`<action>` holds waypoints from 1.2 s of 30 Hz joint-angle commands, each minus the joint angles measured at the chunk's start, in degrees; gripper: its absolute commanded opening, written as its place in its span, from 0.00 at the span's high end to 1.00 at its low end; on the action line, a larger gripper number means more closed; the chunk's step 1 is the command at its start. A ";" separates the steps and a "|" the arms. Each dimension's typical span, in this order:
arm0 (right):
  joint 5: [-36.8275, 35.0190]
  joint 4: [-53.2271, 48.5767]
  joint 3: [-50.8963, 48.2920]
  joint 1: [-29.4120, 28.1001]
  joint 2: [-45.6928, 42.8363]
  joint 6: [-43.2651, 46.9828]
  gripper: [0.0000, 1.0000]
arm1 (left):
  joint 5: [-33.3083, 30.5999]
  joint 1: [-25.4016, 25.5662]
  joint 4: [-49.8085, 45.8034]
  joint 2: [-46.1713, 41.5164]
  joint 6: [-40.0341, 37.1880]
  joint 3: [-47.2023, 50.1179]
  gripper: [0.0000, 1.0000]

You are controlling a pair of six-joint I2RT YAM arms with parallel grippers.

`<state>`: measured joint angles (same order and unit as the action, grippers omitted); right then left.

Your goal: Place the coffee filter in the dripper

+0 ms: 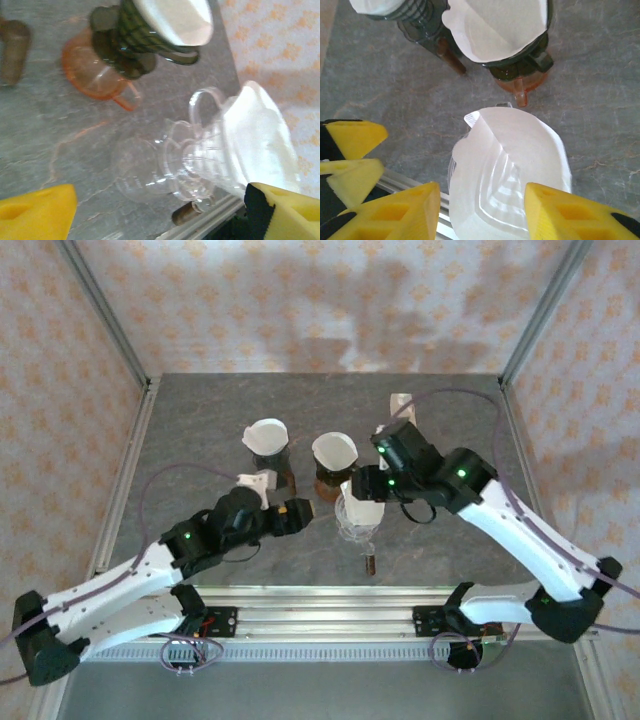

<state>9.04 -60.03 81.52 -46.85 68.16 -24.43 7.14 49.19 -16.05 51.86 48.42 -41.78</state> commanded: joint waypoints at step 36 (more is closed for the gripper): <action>-11.50 5.53 -16.82 -0.35 -16.48 -1.41 0.48 | -4.16 7.20 -2.38 18.35 -11.24 -19.01 0.27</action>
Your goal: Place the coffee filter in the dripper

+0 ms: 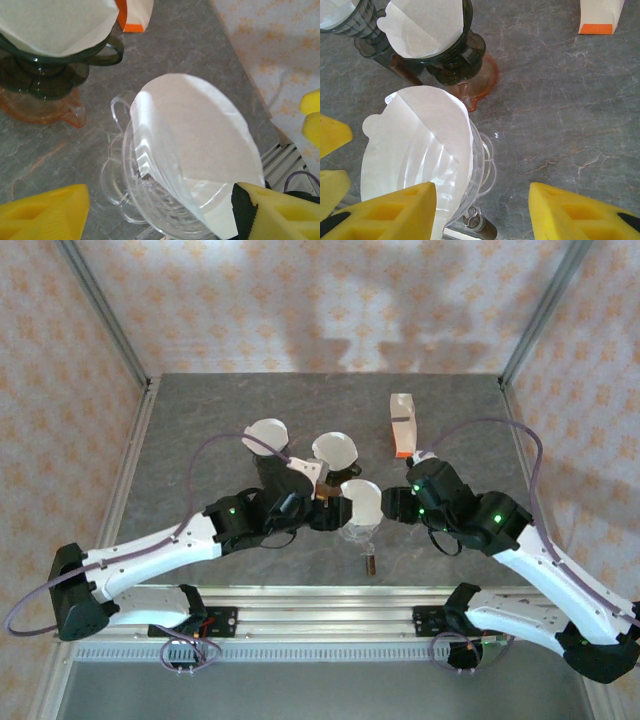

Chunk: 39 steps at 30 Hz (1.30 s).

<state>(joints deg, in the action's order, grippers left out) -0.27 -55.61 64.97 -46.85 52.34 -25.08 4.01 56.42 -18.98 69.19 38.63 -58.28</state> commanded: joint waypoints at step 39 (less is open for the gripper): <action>3.39 3.67 -0.08 2.99 9.80 3.59 0.85 | -0.81 -2.89 -1.19 1.40 0.73 1.82 0.51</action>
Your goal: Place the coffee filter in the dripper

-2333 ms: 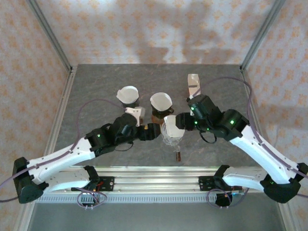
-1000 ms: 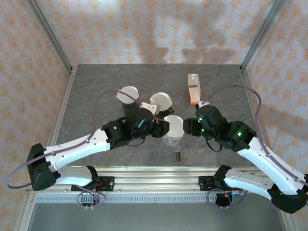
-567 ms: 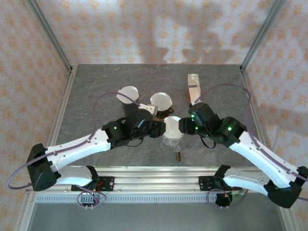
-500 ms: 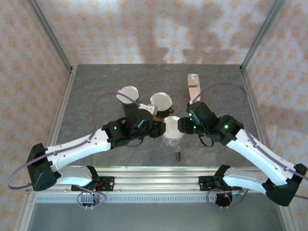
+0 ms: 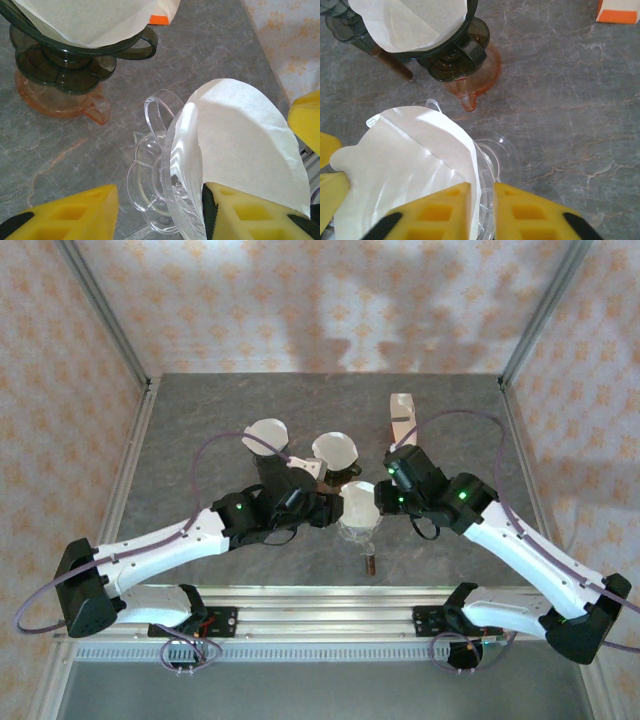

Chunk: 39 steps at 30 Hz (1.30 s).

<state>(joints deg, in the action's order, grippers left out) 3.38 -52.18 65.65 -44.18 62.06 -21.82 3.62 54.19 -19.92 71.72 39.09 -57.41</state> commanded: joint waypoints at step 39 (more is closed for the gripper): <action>-0.74 -1.30 -1.51 0.24 0.78 -0.02 0.94 | -0.09 -0.93 1.90 -3.70 1.87 5.15 0.53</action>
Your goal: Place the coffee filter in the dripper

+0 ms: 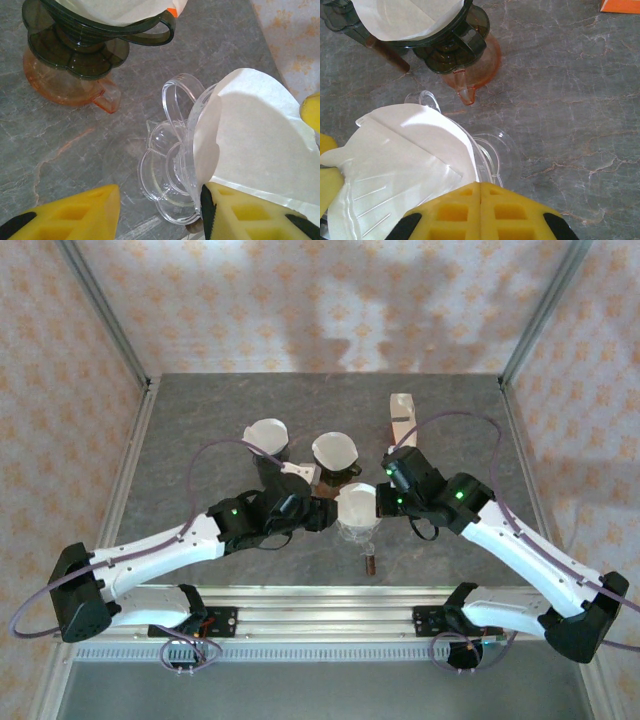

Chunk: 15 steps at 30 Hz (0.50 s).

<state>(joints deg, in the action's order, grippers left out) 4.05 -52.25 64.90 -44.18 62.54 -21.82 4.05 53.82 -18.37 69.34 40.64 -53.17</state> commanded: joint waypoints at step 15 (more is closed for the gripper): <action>-1.63 -1.19 -2.51 0.15 0.36 -0.63 0.90 | 0.85 -0.61 2.05 -0.88 0.87 0.96 0.45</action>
<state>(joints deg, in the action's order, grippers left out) 3.84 -52.64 63.29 -44.18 62.87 -21.89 4.29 53.82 -17.61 69.34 41.06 -52.80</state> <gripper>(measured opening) 0.099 0.552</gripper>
